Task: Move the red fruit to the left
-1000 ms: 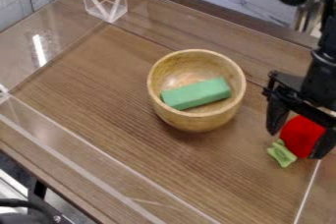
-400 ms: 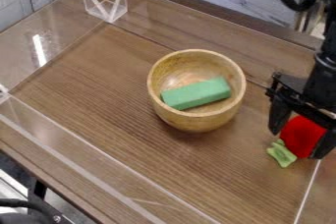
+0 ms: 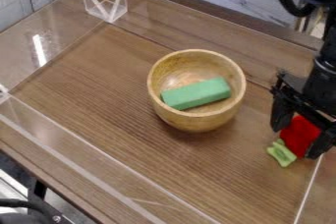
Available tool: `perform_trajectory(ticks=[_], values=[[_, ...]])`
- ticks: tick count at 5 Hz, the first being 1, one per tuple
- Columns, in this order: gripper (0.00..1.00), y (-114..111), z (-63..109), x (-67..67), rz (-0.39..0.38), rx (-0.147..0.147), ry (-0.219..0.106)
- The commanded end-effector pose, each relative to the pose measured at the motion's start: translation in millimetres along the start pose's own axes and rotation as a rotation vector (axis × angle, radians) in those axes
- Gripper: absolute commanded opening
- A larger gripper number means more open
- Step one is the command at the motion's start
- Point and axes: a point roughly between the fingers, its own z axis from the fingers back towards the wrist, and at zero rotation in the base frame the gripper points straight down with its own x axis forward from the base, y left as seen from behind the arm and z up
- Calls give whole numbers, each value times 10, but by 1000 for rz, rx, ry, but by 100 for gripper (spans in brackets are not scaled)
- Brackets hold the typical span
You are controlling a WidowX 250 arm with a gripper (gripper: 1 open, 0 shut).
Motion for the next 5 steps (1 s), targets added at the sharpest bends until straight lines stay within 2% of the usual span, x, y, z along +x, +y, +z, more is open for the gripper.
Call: perform_trajectory(ticks=[1,3,4,5], values=[[100,58,137,144,12,9,-67],[100,127,114,198,65,17,-72],[0,139,120,214,100,19,-73],[0,97,70,337,119,16,-71]])
